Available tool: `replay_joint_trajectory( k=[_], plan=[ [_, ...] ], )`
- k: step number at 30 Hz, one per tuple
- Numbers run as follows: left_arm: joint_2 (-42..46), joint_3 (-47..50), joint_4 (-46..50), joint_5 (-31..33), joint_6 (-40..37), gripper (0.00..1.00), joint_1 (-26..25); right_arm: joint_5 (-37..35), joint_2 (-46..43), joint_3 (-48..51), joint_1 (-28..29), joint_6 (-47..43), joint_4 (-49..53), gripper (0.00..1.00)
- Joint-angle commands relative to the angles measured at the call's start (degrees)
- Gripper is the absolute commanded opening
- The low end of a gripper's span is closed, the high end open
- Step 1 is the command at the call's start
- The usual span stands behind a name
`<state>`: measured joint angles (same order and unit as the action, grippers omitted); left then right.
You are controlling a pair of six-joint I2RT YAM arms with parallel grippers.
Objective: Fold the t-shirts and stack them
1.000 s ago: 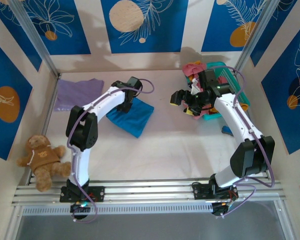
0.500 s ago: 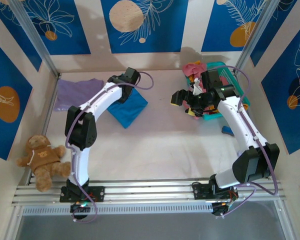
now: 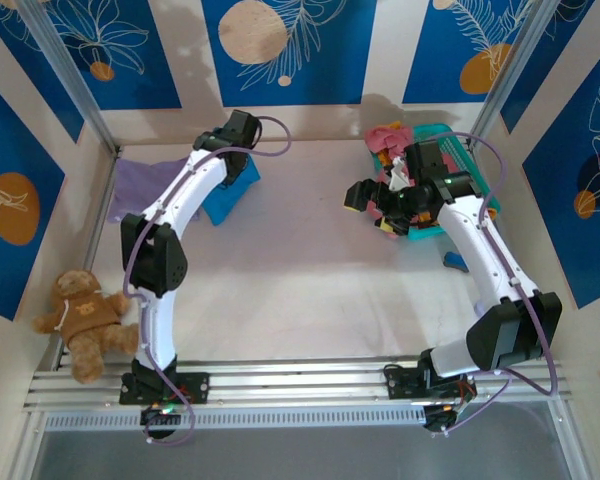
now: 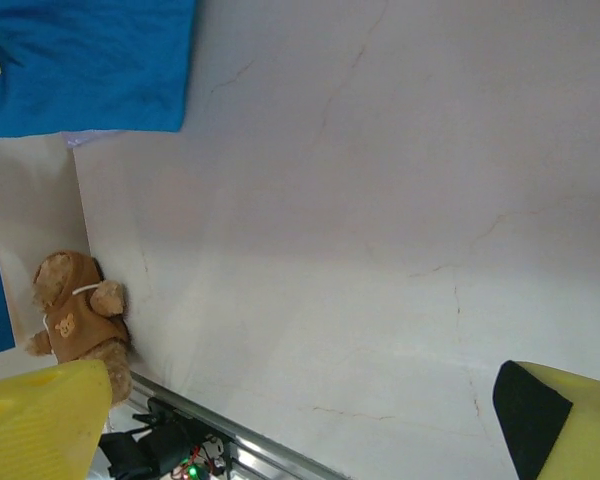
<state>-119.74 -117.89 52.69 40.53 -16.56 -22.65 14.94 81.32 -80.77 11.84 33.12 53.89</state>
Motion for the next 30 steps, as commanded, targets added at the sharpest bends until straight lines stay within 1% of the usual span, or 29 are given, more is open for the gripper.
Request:
replay_joint_trajectory(
  k=[1, 5, 11, 30],
  plan=[
    [1.7, -3.5, 1.5, -0.3, -1.0, 0.0, 1.2, -0.5, -1.7, -0.5, -0.6, 0.5, 0.8, 0.99],
    [0.8, -7.2, 3.5, -0.8, 0.0, 0.0, 2.5, -0.4, -1.5, -0.7, -0.6, 0.3, 1.2, 0.99],
    [-0.3, -12.3, 6.3, -1.6, 4.1, 0.0, 5.2, 0.5, -1.0, -1.1, -0.8, 0.2, 1.7, 0.99],
    [-0.1, -12.4, 10.5, -4.2, 7.9, 0.0, 9.8, 1.2, 0.1, -2.6, -0.8, 0.3, 1.8, 0.99]
  ],
)
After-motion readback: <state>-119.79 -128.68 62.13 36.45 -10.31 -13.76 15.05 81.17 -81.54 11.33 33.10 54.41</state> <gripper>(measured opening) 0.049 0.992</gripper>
